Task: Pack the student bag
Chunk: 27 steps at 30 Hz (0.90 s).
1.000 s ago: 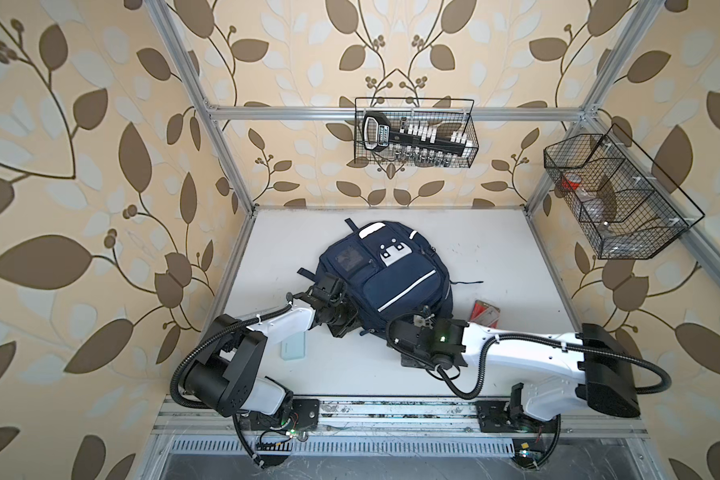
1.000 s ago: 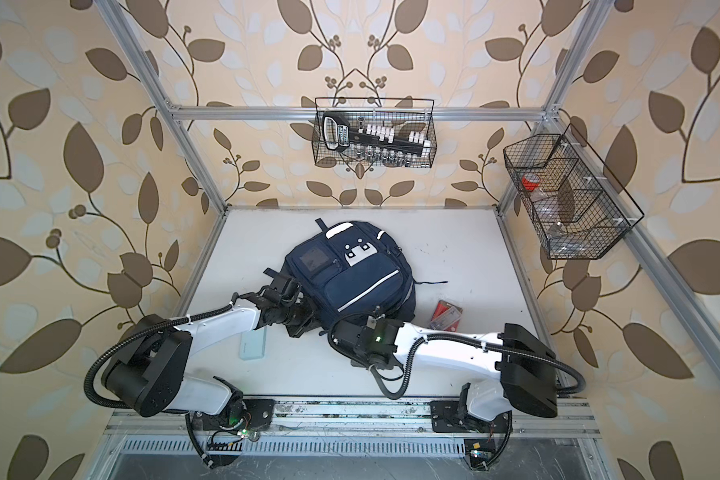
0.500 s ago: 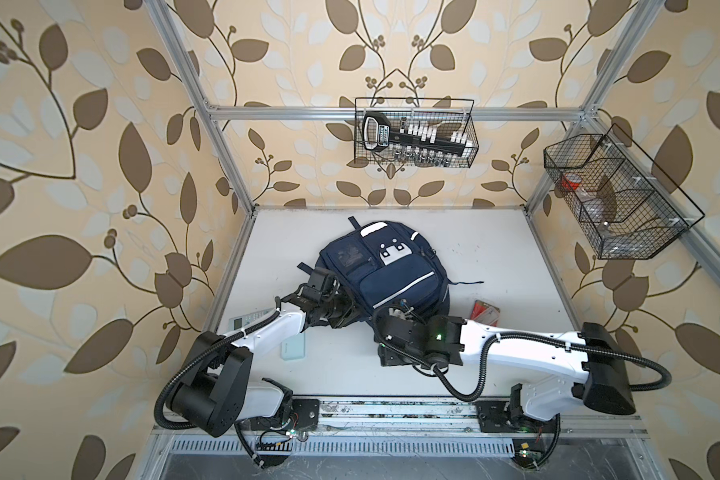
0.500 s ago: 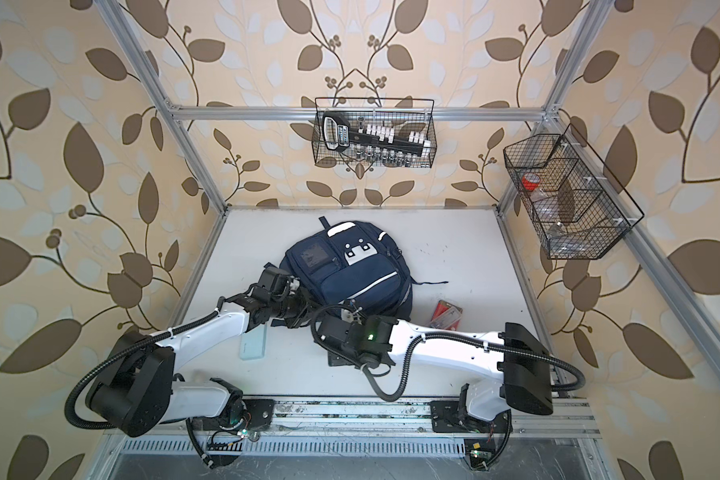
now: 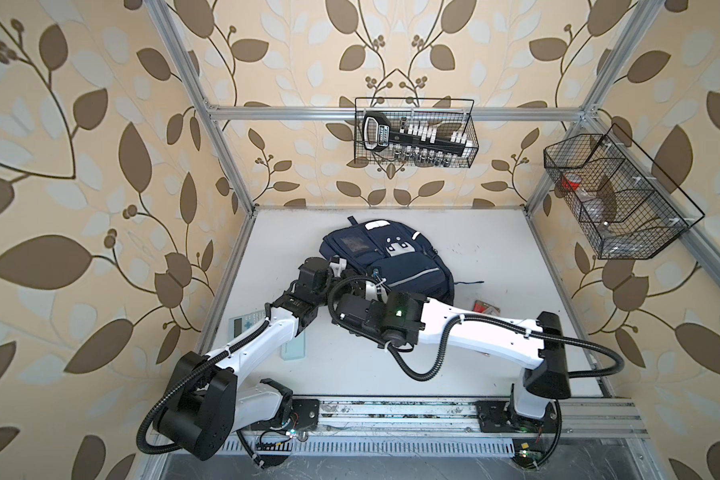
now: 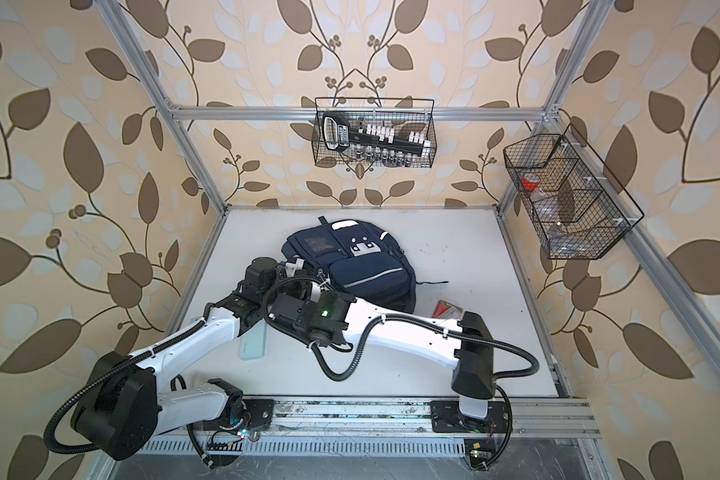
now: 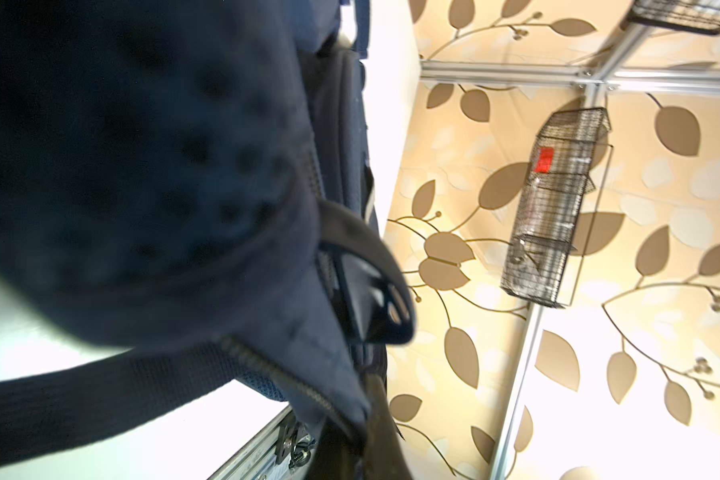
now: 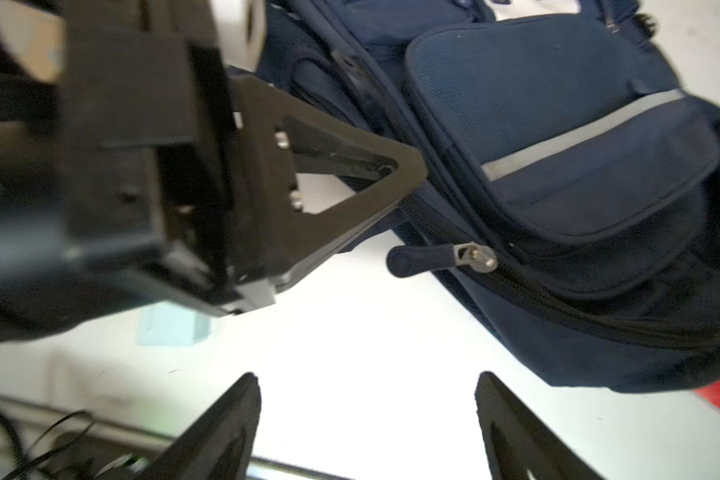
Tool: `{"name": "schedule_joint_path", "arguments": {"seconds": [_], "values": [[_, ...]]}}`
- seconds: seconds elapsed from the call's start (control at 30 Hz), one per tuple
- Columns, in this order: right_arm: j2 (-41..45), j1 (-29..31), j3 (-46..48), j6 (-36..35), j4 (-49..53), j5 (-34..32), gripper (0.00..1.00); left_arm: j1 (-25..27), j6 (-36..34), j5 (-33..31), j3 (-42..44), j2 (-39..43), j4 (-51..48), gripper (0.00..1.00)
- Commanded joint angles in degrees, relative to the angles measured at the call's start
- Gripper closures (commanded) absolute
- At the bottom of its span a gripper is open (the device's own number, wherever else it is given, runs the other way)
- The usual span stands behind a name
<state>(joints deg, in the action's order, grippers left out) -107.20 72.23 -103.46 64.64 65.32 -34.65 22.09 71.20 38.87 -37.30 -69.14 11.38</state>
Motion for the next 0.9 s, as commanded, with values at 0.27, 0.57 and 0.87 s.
{"name": "schedule_joint_path", "arguments": {"seconds": [0.27,0.57,0.87], "values": [[-9.4,-4.8,-11.4,-5.2,17.3,-14.5,0.26,1.0,-1.2,4.8,-4.8,1.5,8.2,1.0],[-8.8,-6.9,-10.5,-5.5,17.2,-12.1,0.57,1.3,-2.2,4.7,-5.1,1.5,7.5,1.0],[0.2,-7.0,0.4,2.5,17.3,-7.7,0.69,1.6,-7.1,2.1,-5.6,1.1,1.4,1.0]]}}
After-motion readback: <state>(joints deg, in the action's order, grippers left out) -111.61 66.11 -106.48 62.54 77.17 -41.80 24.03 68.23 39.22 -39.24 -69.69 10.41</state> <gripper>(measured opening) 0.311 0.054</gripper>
